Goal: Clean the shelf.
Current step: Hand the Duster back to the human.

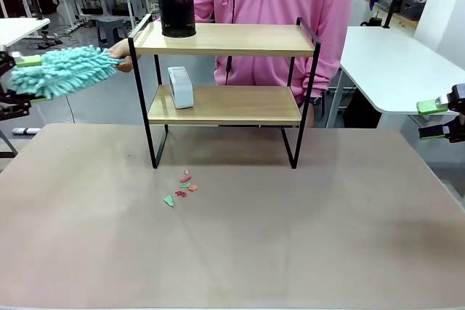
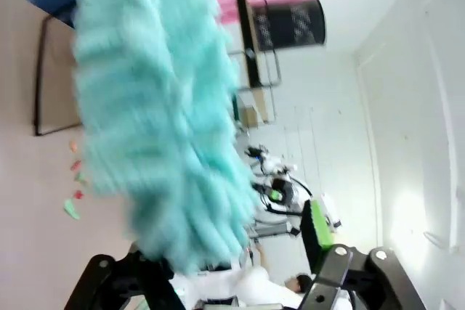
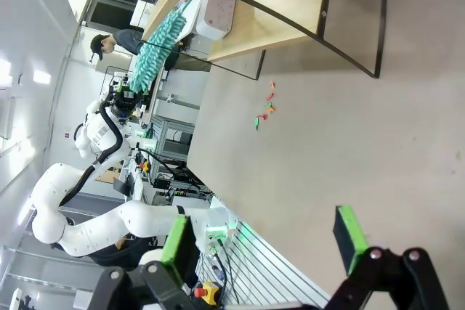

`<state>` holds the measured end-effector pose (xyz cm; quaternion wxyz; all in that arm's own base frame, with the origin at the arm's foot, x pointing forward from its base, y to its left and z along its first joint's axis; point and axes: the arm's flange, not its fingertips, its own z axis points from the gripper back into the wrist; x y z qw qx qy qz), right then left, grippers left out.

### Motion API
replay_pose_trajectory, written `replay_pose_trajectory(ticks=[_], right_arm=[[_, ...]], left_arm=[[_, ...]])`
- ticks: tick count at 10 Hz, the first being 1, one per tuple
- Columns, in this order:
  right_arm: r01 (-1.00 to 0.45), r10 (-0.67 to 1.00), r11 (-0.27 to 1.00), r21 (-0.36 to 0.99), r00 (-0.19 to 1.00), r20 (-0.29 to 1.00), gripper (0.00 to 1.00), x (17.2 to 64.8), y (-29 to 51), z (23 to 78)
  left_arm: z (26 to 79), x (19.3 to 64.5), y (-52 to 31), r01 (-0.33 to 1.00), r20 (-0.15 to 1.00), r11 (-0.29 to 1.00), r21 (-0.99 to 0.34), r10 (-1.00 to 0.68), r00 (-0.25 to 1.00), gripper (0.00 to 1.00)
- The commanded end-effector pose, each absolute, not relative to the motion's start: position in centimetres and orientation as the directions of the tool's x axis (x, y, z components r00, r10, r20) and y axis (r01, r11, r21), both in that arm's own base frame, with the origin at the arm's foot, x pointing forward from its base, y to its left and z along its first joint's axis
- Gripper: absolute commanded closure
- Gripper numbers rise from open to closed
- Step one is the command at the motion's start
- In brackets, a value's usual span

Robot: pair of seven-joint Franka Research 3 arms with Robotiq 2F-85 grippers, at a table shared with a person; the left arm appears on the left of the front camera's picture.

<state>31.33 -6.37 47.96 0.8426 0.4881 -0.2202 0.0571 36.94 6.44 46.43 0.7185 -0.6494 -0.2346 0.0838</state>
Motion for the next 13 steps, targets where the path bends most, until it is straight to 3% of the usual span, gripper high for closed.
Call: replay_pose_trajectory(ticks=[1, 3, 7, 9, 10, 11, 12, 13], right_arm=[[-0.327, -0.105, 0.521, 0.788, 0.892, 0.44, 0.0, 31.2, -6.5, 47.7], [-0.311, -0.119, 0.517, 0.797, 0.897, 0.427, 0.0, 31.3, -6.4, 48.0], [-0.342, 0.144, 0.413, 0.844, 0.94, 0.311, 0.0, 33.1, 5.9, 42.3], [-0.248, 0.056, 0.245, 0.937, 0.969, 0.241, 0.0, 33.7, 11.3, 38.2], [-0.169, -0.073, 0.189, 0.967, 0.98, 0.185, 0.0, 34.1, 12.2, 37.5], [-0.111, -0.152, 0.227, 0.968, 0.977, 0.148, 0.0, 34.6, 12.1, 37.3], [-0.205, 0.07, 0.26, 0.944, 0.979, 0.193, 0.0, 35.3, 11.7, 39.3], [-0.205, 0.07, 0.26, 0.944, 0.979, 0.193, 0.0, 35.3, 11.7, 39.3]], left_arm=[[45.3, 36.1, 2.5, 0.221, 0.218, 0.025, -0.975, 0.299, 0.929, 0.0], [43.8, 35.7, -2.1, 0.158, 0.151, -0.026, -0.987, 0.178, 0.972, 0.0], [41.9, 33.1, -5.4, 0.078, 0.076, -0.028, -0.997, 0.069, 0.995, 0.0], [40.1, 31.7, -6.0, 0.035, 0.034, -0.004, -0.999, 0.062, 0.998, 0.0], [39.0, 30.8, -6.9, 0.052, 0.054, 0.038, -0.998, 0.042, 0.998, 0.0], [38.1, 30.2, -7.7, 0.039, 0.038, 0.045, -0.998, -0.037, 0.999, 0.0], [37.0, 29.9, -8.4, 0.115, 0.107, 0.123, -0.986, -0.066, 0.992, 0.0], [40.1, 37.4, -5.7, 0.037, 0.037, 0.021, -0.999, 0.02, 0.999, 0.0]])
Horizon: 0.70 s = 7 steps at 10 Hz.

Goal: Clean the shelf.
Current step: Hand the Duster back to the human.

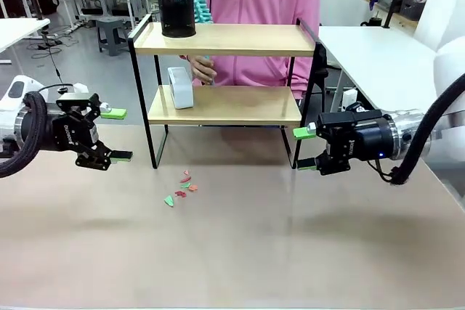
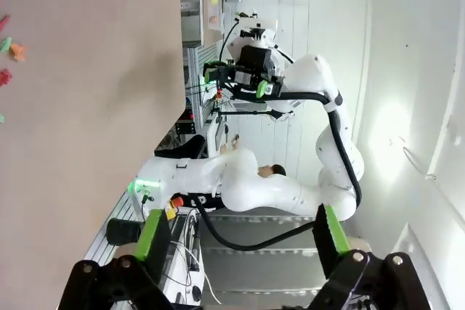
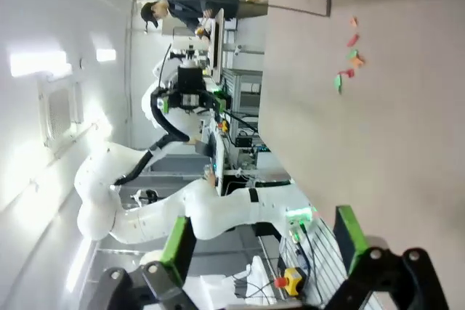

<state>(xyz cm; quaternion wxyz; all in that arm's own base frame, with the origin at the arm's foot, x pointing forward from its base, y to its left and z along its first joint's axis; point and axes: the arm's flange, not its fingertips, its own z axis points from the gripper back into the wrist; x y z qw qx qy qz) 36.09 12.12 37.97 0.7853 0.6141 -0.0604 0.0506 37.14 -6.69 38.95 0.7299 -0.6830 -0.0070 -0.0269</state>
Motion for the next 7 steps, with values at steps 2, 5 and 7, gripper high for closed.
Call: replay_pose_trajectory(ticks=[2, 5, 7], right_arm=[[-0.205, 0.07, 0.26, 0.944, 0.979, 0.193, 0.0, 35.27, 11.67, 39.28], [-0.205, 0.07, 0.26, 0.944, 0.979, 0.193, 0.0, 35.27, 11.67, 39.28], [-0.205, 0.07, 0.26, 0.944, 0.979, 0.193, 0.0, 35.27, 11.67, 39.28]], left_arm=[[40.1, 37.38, -5.68, 0.037, 0.037, 0.021, -0.999, 0.02, 0.999, 0.0], [40.1, 37.38, -5.68, 0.037, 0.037, 0.021, -0.999, 0.02, 0.999, 0.0], [40.1, 37.38, -5.68, 0.037, 0.037, 0.021, -0.999, 0.02, 0.999, 0.0]])
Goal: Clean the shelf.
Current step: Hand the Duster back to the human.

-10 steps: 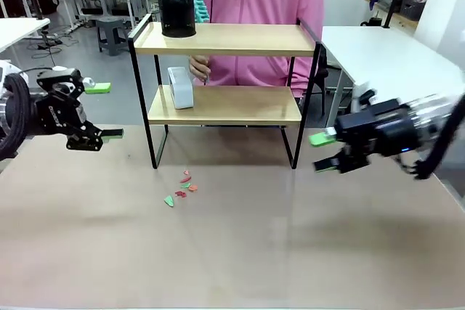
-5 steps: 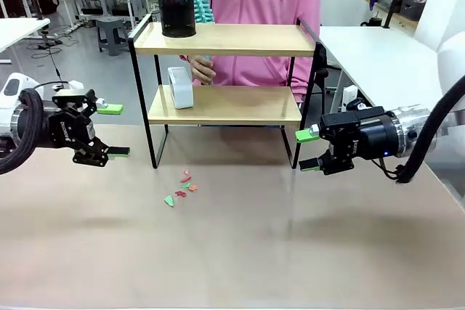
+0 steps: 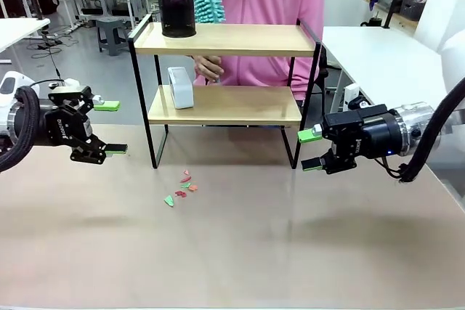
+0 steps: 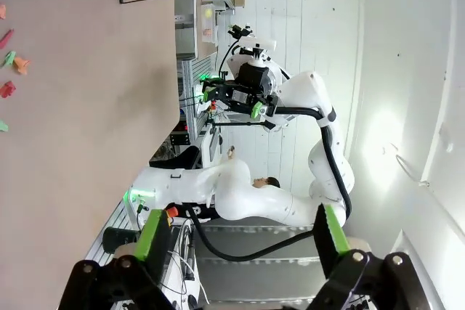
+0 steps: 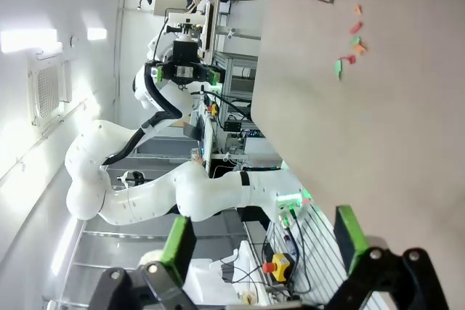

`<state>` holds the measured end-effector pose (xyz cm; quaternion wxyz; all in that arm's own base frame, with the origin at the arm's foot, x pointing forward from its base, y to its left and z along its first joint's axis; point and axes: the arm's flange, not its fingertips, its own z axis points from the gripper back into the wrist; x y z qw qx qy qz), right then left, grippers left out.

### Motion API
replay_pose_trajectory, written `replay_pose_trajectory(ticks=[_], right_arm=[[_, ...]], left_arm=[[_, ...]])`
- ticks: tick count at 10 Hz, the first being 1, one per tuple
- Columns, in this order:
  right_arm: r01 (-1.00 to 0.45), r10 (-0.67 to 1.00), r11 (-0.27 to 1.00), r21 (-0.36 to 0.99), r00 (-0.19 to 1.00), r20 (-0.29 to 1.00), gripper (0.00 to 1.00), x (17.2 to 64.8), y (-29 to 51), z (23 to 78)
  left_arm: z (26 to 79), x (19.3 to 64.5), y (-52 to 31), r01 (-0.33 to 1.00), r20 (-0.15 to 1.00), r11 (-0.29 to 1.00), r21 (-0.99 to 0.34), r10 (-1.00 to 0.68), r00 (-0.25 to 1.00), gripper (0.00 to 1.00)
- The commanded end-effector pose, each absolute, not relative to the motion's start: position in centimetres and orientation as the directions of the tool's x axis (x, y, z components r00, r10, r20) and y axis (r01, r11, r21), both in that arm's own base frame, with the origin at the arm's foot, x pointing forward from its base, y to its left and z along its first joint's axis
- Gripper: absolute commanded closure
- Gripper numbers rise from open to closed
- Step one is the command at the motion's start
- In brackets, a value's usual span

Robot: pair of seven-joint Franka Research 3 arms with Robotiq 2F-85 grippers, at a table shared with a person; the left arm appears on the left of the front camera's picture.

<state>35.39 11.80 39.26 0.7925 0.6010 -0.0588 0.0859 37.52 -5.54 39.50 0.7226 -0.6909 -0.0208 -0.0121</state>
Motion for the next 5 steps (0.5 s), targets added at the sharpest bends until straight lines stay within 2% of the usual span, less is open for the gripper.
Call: replay_pose_trajectory(ticks=[1, 5], right_arm=[[-0.205, 0.07, 0.26, 0.944, 0.979, 0.193, 0.0, 35.27, 11.67, 39.28], [-0.205, 0.07, 0.26, 0.944, 0.979, 0.193, 0.0, 35.27, 11.67, 39.28]], left_arm=[[40.1, 37.38, -5.68, 0.037, 0.037, 0.021, -0.999, 0.02, 0.999, 0.0], [40.1, 37.38, -5.68, 0.037, 0.037, 0.021, -0.999, 0.02, 0.999, 0.0]])
